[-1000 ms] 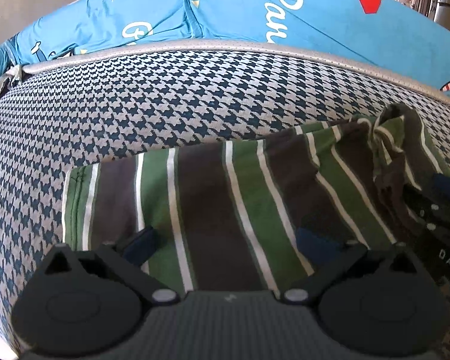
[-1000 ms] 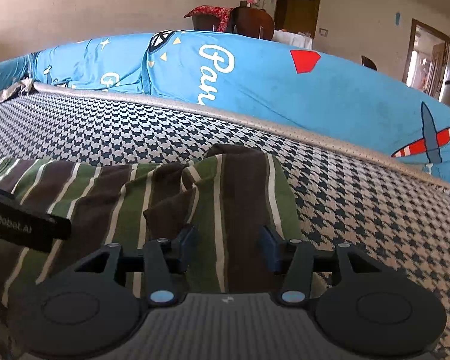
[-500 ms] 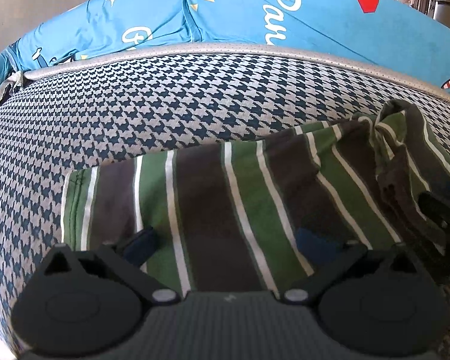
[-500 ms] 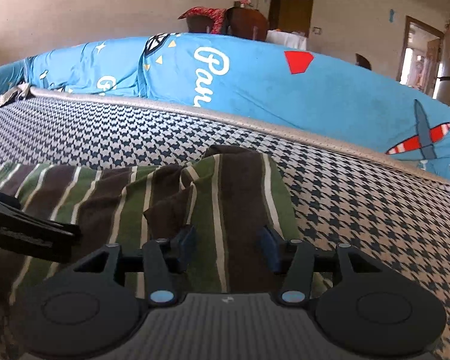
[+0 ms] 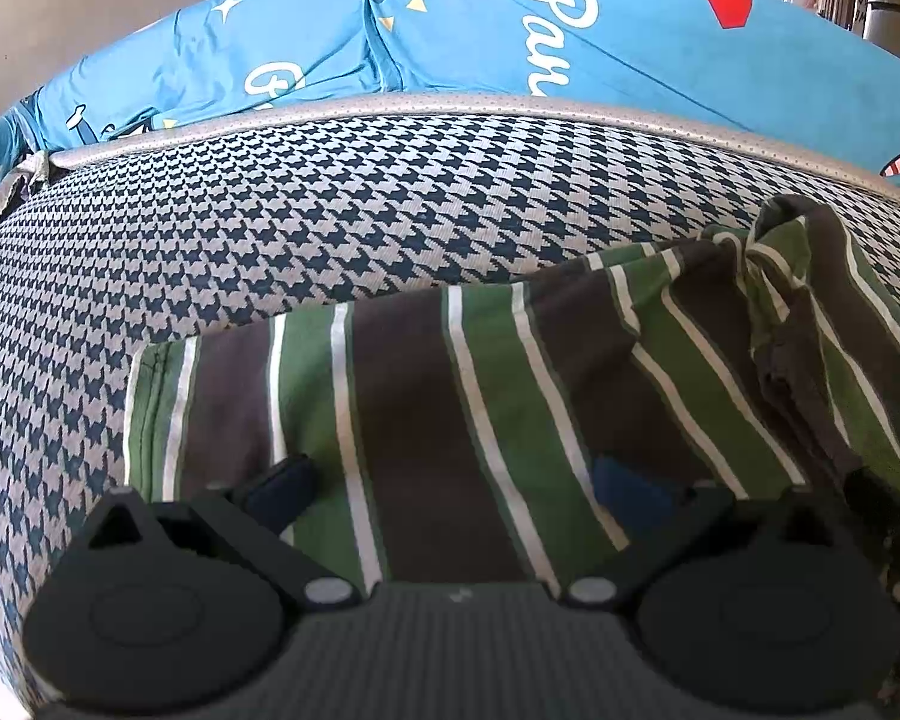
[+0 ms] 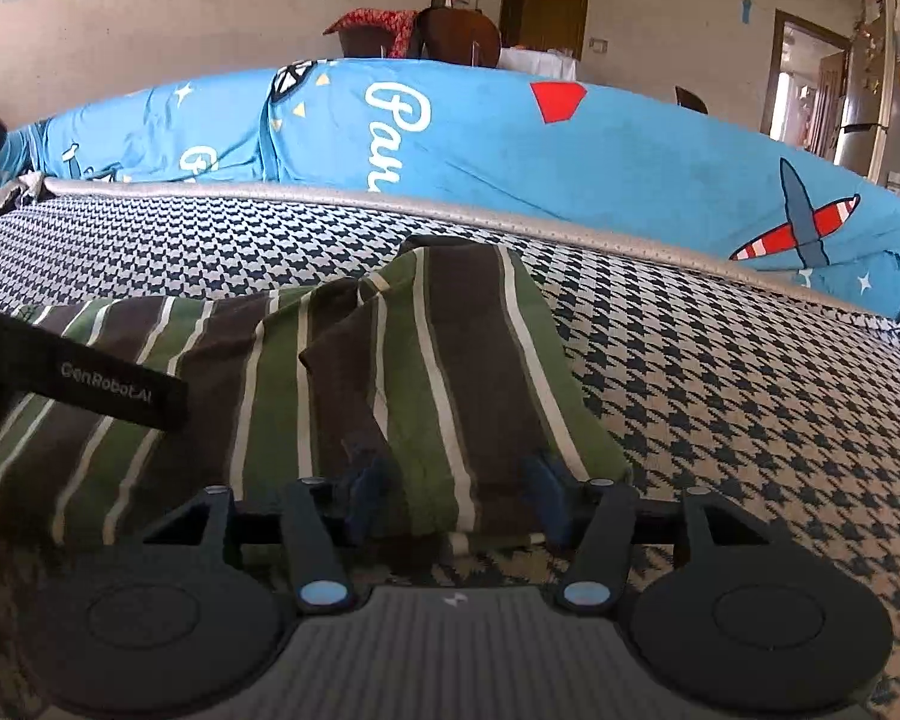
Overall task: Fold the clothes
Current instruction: 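Fold the held shirt corner over the bundle with the right gripper, then open the right gripper and release the folded corner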
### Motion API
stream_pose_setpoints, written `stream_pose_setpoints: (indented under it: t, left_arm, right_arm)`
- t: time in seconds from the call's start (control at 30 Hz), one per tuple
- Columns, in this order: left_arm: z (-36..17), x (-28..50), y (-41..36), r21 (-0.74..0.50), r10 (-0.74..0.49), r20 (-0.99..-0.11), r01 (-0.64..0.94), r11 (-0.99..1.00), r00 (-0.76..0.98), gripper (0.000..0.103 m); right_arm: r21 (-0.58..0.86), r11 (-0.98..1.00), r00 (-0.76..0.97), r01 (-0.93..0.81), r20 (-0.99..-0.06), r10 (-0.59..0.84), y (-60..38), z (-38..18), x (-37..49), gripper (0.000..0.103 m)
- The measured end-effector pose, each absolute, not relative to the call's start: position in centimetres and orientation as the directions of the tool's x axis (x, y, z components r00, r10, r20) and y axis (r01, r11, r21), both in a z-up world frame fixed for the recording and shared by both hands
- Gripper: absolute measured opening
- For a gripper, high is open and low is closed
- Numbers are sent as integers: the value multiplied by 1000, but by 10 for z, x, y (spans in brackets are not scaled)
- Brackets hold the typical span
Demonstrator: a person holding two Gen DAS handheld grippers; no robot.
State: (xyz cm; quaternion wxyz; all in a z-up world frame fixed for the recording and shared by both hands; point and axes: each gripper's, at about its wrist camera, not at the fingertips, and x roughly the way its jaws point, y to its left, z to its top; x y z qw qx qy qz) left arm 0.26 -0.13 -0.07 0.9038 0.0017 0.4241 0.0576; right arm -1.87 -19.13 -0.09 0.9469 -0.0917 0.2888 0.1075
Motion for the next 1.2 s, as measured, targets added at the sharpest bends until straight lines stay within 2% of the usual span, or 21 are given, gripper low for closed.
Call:
stream_pose_setpoints:
  t: [0.47, 0.63, 0.8, 1.2]
  left_arm:
    - [-3, -13, -7, 52, 107, -733, -101, 993, 672, 103]
    - [4, -29, -10, 100, 130, -718, -85, 991, 683, 103]
    - [8, -47, 4, 51, 119, -726, -119, 992, 677, 103]
    - [9, -83, 41, 28, 147, -749, -191, 981, 646, 103]
  right_arm:
    - [-114, 957, 818, -267, -552, 163, -189, -10, -20, 65]
    - [-125, 956, 823, -265, -546, 157, -188, -9, -24, 65]
    - [-142, 958, 834, -251, -534, 139, -185, -4, -38, 67]
    - [-55, 921, 813, -385, -493, 310, -176, 17, -74, 68]
